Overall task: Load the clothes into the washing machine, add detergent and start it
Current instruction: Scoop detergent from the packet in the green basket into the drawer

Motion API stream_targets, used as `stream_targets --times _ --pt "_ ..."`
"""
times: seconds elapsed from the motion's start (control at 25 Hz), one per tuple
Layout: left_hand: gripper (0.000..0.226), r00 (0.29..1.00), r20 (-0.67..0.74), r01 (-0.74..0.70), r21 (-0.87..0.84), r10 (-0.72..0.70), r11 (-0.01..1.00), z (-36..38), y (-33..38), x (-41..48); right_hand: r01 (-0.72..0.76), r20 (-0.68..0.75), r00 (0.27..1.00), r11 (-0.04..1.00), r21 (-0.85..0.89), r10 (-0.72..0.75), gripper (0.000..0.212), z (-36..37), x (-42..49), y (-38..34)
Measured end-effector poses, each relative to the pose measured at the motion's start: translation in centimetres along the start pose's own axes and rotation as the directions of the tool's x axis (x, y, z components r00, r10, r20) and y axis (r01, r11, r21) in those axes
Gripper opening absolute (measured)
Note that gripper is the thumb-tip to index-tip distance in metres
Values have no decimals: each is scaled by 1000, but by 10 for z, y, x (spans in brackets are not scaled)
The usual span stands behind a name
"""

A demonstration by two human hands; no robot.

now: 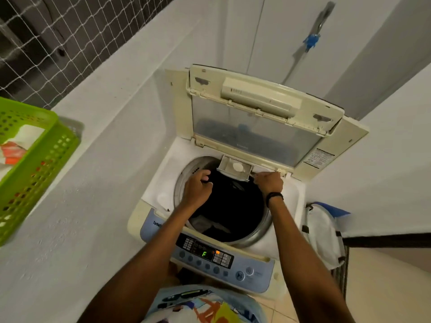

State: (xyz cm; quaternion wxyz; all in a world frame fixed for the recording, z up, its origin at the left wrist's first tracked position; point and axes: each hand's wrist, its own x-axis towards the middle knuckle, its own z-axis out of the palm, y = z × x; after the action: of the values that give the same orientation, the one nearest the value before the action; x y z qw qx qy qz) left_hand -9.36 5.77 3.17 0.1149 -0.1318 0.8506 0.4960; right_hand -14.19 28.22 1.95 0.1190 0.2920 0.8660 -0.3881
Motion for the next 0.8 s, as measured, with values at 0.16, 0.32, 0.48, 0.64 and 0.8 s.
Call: stream_targets --times 0.16,0.32,0.48,0.64,0.8 --pt "48 977 101 198 -77 -190 977 25 -17 17 116 -8 993 989 -95 -118 18 28 5 20" --pt "64 935 216 312 -128 -280 942 40 -21 31 368 -96 916 911 -186 -389 17 43 7 35" --pt "79 941 262 190 108 -212 976 48 -5 49 463 -142 849 846 -265 -510 24 50 6 41" --pt "76 923 359 0 357 -137 934 55 1 70 521 -149 799 795 -311 -583 30 55 6 51" --pt "75 890 420 -60 491 -176 869 54 -6 82 441 -130 866 860 -257 -483 32 51 -4 46"
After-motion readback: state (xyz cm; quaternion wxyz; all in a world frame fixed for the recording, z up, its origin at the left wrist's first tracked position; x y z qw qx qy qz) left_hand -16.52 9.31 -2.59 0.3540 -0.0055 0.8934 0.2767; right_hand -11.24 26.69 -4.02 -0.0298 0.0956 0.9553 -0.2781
